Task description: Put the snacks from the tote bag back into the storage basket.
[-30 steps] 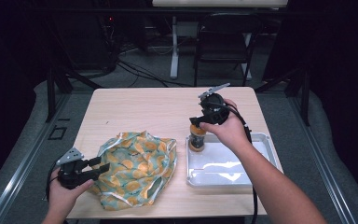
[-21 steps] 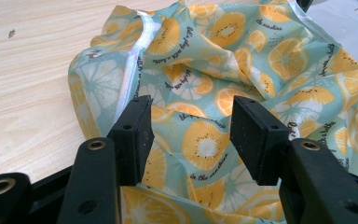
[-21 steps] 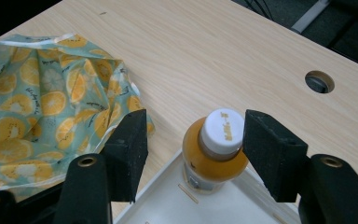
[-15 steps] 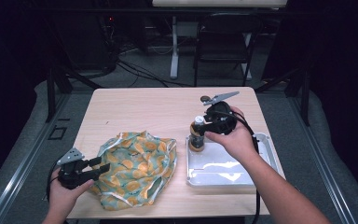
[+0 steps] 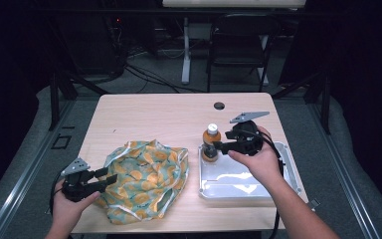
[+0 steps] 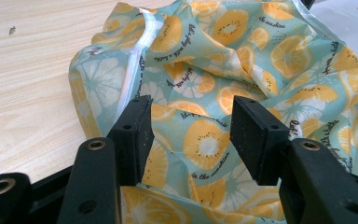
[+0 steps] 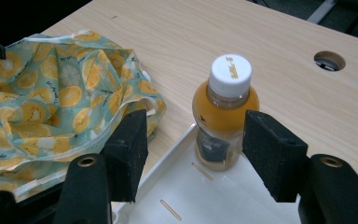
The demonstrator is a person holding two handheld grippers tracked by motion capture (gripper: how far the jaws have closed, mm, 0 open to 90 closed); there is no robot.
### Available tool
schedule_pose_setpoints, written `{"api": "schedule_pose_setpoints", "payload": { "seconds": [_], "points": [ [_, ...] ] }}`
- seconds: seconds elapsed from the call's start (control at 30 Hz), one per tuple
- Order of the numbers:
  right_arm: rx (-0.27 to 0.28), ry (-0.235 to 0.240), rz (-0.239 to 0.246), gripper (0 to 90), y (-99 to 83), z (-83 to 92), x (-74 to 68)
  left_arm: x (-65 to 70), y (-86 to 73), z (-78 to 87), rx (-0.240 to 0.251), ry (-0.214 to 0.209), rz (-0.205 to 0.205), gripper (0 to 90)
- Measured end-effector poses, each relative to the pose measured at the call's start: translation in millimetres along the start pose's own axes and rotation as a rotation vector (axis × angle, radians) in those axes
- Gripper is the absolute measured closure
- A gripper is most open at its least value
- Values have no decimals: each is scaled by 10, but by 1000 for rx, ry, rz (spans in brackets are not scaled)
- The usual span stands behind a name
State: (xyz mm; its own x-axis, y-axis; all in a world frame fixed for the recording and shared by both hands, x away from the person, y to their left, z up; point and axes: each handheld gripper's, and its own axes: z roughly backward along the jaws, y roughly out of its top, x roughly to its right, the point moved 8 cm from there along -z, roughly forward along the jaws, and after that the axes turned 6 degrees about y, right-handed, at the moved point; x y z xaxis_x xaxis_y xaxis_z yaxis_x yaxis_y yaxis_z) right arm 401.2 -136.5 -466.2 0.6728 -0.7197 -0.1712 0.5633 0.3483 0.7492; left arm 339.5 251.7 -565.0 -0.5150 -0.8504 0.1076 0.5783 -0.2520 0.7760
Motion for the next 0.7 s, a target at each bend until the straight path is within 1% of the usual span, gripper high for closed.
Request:
{"api": "schedule_pose_setpoints", "payload": {
  "seconds": [0.17, 0.2, 0.27, 0.33, 0.43, 0.47, 0.5, 0.57, 0.63, 0.7],
  "points": [
    [11, 8, -29, 403, -141, -15, 56, -8, -2, 11, -5, -1, -4, 489],
    [12, 8, -27, 403, -166, -15, 65, -8, 2, 5, 4, 3, 0, 489],
    [16, 5, -32, 403, -215, -11, 69, -8, -2, 11, -5, 0, -4, 489],
    [22, 2, -33, 404, -265, -10, 75, -5, -1, 6, -2, 2, -2, 489],
    [25, 2, -41, 404, -352, -14, 65, -5, -1, 4, -1, 2, -2, 489],
    [21, 0, -39, 404, -382, -13, 61, -6, -4, 10, -8, -1, -4, 488],
    [29, 3, -43, 404, -406, -19, 51, -7, -4, 10, -7, 0, -4, 488],
    [28, 4, -44, 404, -457, -20, 36, -5, -4, 9, -6, 0, -4, 488],
    [43, 11, -52, 404, -497, -35, 11, -3, -1, 3, 1, 3, -1, 489],
    [41, 12, -52, 404, -544, -51, -7, -4, -1, 3, 0, 4, -2, 489]
  ]
}}
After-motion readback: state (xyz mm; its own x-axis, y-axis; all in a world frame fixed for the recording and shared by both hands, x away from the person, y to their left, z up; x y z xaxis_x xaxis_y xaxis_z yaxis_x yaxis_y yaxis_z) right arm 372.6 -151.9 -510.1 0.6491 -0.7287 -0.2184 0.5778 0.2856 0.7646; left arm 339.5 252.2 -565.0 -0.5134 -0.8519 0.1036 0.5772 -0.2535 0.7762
